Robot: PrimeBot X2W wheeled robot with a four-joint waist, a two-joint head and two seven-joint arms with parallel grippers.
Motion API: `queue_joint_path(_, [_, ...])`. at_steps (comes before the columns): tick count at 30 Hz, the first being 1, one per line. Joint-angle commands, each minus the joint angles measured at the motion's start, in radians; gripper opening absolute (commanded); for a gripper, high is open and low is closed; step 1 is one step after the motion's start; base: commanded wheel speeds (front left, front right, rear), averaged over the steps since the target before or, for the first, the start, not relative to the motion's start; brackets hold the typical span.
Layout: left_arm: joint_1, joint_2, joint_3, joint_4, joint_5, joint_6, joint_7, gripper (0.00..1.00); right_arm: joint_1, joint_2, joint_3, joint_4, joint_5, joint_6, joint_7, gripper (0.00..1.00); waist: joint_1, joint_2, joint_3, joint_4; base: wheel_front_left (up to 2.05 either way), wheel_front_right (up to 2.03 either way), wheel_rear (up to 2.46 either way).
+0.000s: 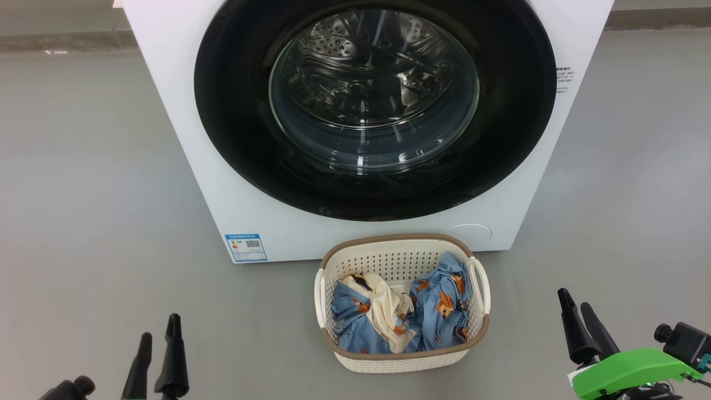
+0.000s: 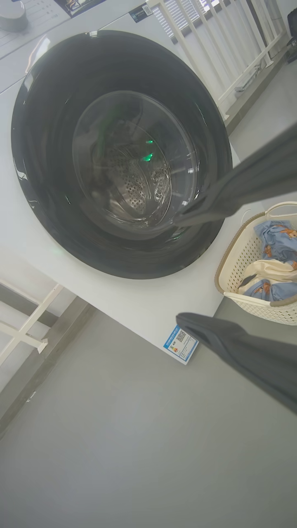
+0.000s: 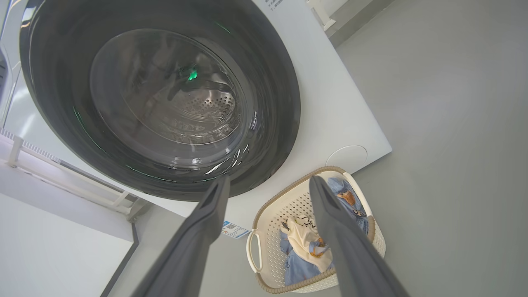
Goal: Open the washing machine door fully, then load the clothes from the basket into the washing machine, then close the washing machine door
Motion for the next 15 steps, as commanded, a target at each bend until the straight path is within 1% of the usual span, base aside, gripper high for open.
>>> queue_joint_path(1, [-0.039,0.014,0.017,-0.026,0.034,0.000,-0.015,1.00,-0.047,-0.023,0.020,-0.026,-0.032,0.003,-0.014,1.00,0.0000,-0.0001,0.000,0.000,0.00,0.00,0.00])
queue_joint_path(15, [-0.044,0.017,0.006,-0.034,0.224,0.000,-0.056,1.00,-0.052,-0.043,0.062,-0.021,-0.183,0.004,-0.055,1.00,0.0000,-0.0001,0.001,0.003,0.00,0.00,0.00])
